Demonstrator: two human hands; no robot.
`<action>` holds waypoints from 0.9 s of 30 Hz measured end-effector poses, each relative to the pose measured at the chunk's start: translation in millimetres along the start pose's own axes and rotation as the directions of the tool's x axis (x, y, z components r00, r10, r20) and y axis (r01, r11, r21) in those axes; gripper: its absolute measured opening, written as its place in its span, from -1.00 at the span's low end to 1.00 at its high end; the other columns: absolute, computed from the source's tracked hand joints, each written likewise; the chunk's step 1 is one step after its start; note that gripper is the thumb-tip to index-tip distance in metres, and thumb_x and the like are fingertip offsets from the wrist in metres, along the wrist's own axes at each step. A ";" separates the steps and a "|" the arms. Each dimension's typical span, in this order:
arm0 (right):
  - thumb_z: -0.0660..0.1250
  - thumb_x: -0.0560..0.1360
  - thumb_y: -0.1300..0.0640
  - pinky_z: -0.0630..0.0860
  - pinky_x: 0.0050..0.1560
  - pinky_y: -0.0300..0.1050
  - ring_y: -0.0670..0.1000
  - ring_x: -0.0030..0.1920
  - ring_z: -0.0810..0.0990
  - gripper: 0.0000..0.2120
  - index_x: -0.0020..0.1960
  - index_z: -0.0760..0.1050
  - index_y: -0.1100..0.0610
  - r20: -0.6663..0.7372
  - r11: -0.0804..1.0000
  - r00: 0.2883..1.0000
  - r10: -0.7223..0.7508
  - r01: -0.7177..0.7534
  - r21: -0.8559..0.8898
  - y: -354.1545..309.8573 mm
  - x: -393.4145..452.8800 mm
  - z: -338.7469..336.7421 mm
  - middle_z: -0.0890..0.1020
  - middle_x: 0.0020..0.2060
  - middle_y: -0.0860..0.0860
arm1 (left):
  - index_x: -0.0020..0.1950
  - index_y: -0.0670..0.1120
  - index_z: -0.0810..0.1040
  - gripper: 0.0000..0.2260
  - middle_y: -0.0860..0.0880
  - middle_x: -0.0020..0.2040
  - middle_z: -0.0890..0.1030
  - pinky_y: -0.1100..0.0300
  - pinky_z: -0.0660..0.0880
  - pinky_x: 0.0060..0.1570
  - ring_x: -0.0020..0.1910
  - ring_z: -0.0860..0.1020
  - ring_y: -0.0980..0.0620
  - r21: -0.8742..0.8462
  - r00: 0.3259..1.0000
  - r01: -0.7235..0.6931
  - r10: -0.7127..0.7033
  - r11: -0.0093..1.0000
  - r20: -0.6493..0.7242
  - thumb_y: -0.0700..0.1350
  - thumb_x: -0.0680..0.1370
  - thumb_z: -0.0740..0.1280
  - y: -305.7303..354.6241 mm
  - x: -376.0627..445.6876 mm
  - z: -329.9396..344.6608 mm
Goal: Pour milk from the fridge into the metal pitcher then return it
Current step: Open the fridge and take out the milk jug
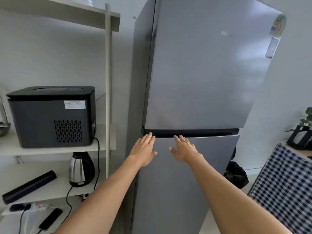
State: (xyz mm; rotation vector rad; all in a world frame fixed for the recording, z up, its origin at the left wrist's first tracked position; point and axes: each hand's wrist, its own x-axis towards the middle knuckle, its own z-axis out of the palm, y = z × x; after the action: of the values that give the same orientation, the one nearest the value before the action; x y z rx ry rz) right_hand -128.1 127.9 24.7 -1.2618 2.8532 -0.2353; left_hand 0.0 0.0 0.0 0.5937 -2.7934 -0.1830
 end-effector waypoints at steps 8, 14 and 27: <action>0.10 0.63 -0.04 0.07 0.48 0.06 0.08 0.57 -0.07 -0.36 0.58 -0.10 0.12 0.010 0.995 0.997 0.078 -0.077 -0.062 4.0 45.7 19.8 -0.02 0.58 0.10 | 0.57 -0.12 -0.02 -0.40 -0.06 0.57 0.04 0.11 -0.06 0.52 0.55 -0.01 0.01 0.044 0.982 -0.185 0.183 0.982 0.050 -0.03 0.62 0.18 -13.9 40.4 13.1; 0.21 0.60 0.07 0.24 0.40 -0.01 0.07 0.54 0.06 -0.46 0.51 0.13 0.18 -0.171 0.996 0.981 0.087 -0.083 0.028 11.7 54.0 35.2 0.24 0.49 0.08 | 0.55 -0.09 0.07 -0.36 -0.04 0.50 0.22 0.19 0.09 0.42 0.45 0.23 -0.01 0.037 0.961 -0.269 0.271 0.962 -0.056 -0.31 0.54 0.27 -17.0 55.2 18.3; 0.38 0.51 0.11 0.44 0.09 -0.02 0.09 0.29 0.42 -0.63 0.28 0.49 0.20 -0.351 0.960 0.926 0.143 -0.042 0.278 14.9 65.5 39.4 0.55 0.15 0.13 | 0.53 -0.12 0.12 -0.25 -0.05 0.45 0.29 0.15 0.10 0.46 0.42 0.27 -0.03 0.081 0.949 -0.229 0.241 0.970 -0.201 -0.45 0.40 0.29 -5.9 47.5 32.3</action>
State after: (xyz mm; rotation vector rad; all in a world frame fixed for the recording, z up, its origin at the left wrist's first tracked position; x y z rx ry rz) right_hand -180.3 84.3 -13.2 -1.1258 3.0259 -0.9126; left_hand -48.9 -22.9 -20.3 0.2691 -2.6405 0.0091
